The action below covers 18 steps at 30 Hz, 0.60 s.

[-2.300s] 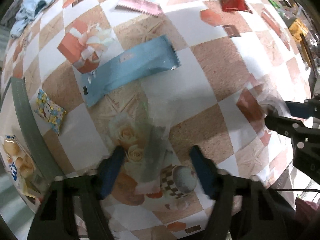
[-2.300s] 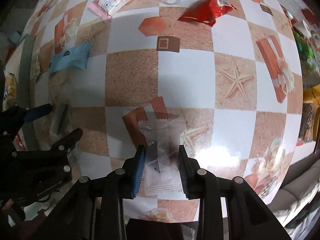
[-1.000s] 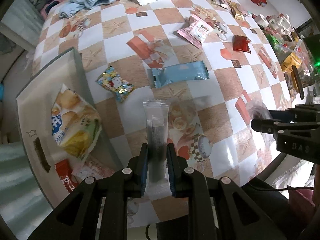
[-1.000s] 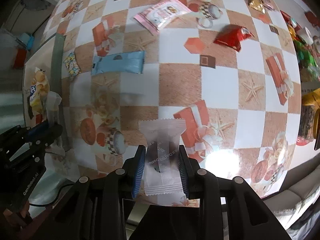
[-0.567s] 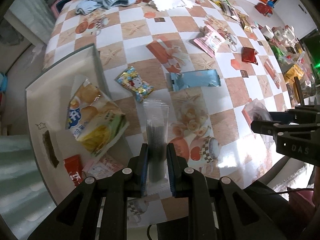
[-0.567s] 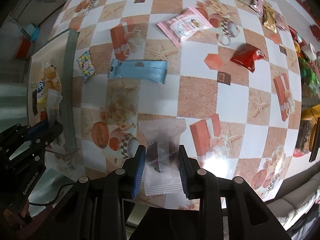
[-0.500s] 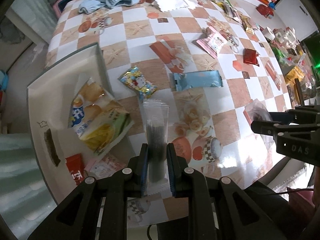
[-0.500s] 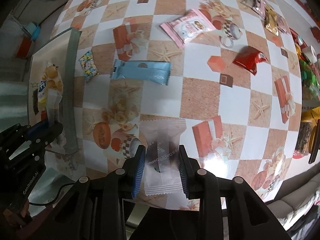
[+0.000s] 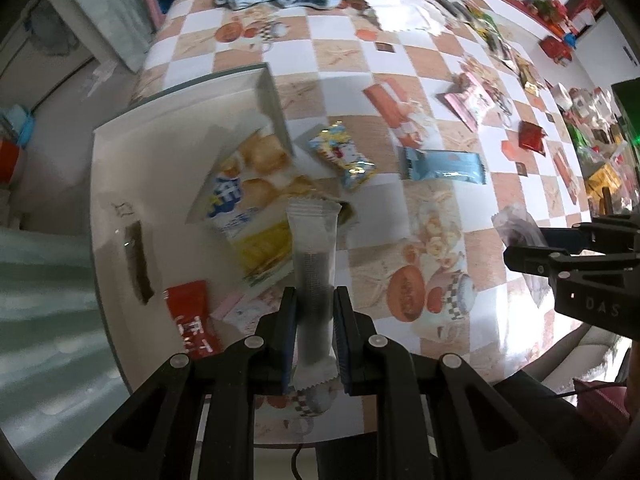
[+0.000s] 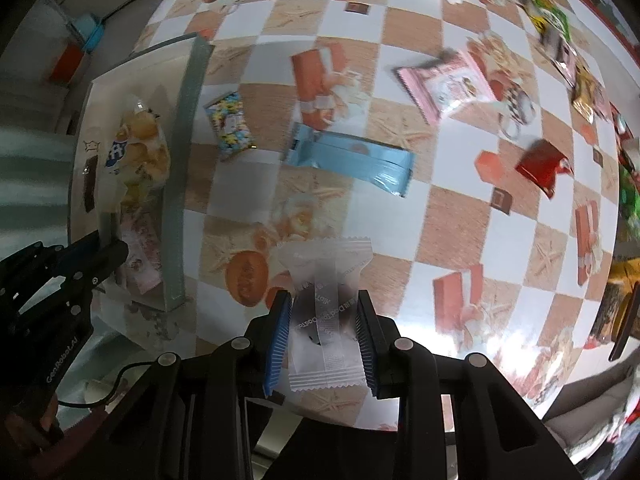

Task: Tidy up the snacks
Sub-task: 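Drop the clear wrapper from the left tool into the tray while the right tool drops the candy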

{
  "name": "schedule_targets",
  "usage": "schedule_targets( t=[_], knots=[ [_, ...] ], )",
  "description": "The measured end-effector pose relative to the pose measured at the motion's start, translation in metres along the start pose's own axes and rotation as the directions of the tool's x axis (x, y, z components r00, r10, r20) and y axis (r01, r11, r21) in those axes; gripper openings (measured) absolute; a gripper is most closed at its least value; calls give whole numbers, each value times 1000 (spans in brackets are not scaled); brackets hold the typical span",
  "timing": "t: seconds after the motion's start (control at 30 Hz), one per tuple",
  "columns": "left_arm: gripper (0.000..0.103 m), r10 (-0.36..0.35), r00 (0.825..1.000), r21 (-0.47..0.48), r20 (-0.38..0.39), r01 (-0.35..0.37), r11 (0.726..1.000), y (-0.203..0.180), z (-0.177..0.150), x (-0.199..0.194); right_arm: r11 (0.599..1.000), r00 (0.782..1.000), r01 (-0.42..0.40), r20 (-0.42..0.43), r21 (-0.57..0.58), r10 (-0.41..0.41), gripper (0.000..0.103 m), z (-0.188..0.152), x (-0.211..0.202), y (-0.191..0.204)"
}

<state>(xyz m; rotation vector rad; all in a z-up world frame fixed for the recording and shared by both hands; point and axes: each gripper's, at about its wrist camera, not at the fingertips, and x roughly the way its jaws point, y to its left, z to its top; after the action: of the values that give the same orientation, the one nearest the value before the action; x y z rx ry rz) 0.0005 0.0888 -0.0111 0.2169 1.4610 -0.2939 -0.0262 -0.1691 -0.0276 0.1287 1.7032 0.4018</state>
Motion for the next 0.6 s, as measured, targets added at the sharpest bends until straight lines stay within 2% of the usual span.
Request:
schedule_targets(
  t=[0.6],
  knots=[
    [20, 29, 1000, -150, -10, -30, 988, 75, -22, 0, 979, 1000, -21, -23, -204, 17, 34, 24, 12, 86]
  ],
)
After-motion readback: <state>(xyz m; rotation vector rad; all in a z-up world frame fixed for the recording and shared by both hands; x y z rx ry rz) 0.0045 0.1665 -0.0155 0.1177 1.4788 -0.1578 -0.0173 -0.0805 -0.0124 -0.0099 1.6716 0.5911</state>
